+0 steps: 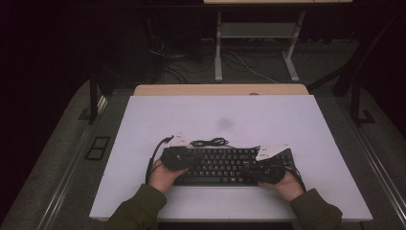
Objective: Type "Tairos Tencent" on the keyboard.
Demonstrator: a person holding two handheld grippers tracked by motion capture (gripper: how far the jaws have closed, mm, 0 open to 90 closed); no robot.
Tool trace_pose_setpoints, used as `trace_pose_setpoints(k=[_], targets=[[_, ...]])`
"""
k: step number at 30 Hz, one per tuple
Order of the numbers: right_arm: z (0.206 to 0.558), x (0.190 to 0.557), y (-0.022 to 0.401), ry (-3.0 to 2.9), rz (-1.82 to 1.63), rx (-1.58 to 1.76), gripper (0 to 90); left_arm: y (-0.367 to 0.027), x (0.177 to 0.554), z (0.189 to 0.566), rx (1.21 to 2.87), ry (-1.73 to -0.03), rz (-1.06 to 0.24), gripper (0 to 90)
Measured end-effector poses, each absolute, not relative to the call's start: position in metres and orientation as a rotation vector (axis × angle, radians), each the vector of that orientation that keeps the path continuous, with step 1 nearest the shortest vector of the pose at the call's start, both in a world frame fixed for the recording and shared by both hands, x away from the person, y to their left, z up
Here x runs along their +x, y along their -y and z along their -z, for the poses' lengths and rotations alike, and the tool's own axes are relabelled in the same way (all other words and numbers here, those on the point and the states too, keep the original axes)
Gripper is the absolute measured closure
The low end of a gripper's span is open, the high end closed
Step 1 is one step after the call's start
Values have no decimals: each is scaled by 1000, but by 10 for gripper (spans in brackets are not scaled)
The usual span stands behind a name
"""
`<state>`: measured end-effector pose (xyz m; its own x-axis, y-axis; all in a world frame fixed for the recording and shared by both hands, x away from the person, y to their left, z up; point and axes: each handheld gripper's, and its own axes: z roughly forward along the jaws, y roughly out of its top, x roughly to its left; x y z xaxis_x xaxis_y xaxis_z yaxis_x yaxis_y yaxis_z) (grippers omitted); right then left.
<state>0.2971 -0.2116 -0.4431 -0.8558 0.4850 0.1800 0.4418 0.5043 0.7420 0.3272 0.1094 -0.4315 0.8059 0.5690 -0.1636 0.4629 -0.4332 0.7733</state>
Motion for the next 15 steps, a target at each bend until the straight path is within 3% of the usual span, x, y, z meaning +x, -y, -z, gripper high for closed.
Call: trace_pose_setpoints(k=[15], targets=[[443,297,211,-2680,-1296,824,894,-108,327,434,2142,-774,-141,892]])
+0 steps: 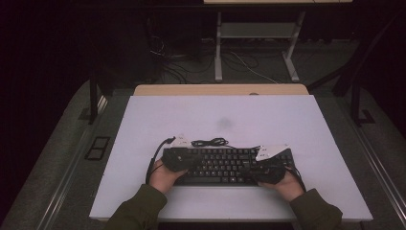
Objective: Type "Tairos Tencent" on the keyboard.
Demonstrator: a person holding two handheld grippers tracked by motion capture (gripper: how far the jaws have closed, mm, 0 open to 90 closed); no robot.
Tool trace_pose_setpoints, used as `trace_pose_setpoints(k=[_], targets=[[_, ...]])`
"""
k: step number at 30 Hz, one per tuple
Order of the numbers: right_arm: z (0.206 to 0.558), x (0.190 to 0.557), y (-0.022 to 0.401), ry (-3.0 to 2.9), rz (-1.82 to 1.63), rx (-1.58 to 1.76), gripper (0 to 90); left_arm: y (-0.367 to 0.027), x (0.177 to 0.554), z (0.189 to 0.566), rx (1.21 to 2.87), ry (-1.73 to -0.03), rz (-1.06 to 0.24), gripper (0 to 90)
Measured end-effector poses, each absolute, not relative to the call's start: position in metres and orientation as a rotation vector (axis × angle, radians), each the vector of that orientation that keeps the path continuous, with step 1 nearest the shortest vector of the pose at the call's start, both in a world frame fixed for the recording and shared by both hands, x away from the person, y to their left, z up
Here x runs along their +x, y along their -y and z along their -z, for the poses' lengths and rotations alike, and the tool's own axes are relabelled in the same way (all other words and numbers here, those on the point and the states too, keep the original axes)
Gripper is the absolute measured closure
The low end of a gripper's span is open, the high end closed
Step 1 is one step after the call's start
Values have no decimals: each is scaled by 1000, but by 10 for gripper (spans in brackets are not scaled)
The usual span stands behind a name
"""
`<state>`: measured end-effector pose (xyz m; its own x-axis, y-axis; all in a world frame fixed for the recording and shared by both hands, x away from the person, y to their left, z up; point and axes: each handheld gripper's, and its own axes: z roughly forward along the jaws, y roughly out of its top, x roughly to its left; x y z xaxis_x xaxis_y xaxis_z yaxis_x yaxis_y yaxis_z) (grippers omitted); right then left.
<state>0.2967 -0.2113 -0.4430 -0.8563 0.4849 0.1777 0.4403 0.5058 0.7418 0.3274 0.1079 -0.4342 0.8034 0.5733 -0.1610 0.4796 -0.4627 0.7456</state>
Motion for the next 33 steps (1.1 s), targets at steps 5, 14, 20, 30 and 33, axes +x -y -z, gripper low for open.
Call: trace_pose_setpoints(k=[5,14,20,30,33], targets=[[443,297,211,-2680,-1296,824,894,-108,328,435,2145,-774,-135,893],[443,297,211,-2679,-1294,825,894,-109,329,436,2161,-779,-122,893],[443,297,211,-2679,-1294,825,894,-111,328,433,2147,-776,-137,892],[443,297,211,-2679,-1294,826,894,-120,324,429,2093,-779,-141,783],[443,297,211,-2679,-1296,829,895,-124,322,428,2083,-769,-150,710]])
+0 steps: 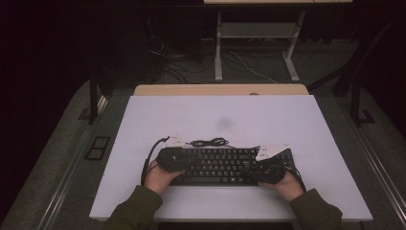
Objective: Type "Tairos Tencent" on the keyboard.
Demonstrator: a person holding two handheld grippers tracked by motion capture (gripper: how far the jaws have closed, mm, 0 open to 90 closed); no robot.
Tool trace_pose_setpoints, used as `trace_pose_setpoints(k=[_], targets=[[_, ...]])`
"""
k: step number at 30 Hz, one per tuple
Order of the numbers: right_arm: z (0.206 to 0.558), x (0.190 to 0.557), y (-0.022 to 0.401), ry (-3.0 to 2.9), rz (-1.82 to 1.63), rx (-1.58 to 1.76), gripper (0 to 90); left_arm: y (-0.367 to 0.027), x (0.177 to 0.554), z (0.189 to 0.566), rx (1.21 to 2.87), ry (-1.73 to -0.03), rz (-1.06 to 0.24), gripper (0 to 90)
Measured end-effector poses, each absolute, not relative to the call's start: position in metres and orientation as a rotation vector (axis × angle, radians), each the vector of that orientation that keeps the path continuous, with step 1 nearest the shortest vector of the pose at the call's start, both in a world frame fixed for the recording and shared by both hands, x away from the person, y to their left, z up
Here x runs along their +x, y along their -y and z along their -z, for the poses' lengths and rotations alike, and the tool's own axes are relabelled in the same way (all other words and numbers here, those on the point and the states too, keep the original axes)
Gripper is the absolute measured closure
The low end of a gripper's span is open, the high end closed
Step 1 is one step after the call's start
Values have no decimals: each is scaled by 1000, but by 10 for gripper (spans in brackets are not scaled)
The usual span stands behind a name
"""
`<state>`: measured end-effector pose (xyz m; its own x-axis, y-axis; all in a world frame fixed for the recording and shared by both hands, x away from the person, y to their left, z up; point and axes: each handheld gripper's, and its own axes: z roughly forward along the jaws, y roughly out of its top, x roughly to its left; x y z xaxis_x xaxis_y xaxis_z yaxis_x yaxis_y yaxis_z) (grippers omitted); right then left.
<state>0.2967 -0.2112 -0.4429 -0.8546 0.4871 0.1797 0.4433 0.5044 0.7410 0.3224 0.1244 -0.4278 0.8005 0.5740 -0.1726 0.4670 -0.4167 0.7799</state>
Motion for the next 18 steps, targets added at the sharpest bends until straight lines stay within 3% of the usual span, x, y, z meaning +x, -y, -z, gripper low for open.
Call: trace_pose_setpoints(k=[7,18], targets=[[443,296,211,-2677,-1294,830,895,-133,317,426,2079,-741,-182,487],[443,297,211,-2676,-1296,833,895,-147,310,430,2052,-730,-195,264]])
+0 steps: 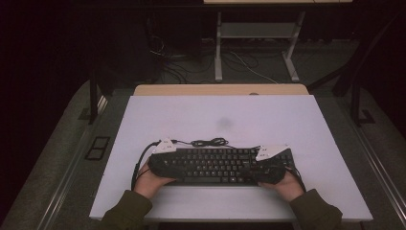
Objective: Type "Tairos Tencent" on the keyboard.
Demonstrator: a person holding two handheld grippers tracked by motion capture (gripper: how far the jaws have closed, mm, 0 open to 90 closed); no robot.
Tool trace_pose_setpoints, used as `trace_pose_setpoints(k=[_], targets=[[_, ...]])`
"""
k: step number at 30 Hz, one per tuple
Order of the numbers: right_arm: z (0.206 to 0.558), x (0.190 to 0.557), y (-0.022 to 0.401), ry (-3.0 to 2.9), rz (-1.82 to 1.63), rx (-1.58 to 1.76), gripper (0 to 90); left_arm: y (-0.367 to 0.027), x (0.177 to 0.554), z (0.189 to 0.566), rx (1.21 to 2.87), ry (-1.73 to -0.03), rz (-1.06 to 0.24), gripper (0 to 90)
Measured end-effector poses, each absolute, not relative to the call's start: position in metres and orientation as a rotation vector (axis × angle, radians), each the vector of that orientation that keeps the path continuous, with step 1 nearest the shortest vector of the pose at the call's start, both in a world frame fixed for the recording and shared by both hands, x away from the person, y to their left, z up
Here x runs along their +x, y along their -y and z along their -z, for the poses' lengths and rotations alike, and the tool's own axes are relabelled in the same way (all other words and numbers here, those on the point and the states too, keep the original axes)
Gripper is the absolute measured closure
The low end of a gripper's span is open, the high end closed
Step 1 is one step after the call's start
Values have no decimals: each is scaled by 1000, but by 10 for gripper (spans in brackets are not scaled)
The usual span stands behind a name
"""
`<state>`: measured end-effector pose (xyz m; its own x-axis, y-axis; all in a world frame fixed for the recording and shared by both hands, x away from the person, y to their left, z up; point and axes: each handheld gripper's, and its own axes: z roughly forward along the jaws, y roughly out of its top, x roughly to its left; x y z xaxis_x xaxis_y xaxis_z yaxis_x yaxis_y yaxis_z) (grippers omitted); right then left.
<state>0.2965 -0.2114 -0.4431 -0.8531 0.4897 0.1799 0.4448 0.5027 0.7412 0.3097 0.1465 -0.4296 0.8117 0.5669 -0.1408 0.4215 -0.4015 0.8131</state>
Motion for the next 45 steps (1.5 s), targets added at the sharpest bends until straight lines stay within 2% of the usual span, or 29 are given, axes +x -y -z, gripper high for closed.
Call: trace_pose_setpoints(k=[5,9,13,23,27,31,41,45], targets=[[443,297,212,-2679,-1298,833,895,-153,308,432,2030,-744,-195,157],[443,297,212,-2680,-1299,834,895,-157,306,435,2028,-763,-177,105],[443,297,212,-2679,-1297,836,895,-155,305,435,2029,-758,-176,4],[441,296,212,-2667,-1312,821,892,-156,304,434,2020,-769,-191,0],[438,298,213,-2652,-1340,820,854,-156,304,433,2013,-759,-183,0],[434,300,215,-2624,-1398,830,780,-157,304,433,2009,-760,-183,0],[428,309,204,-2585,-1514,853,495,-155,303,432,2014,-752,-178,0],[427,312,197,-2580,-1531,846,438,-155,302,432,2011,-749,-180,0]])
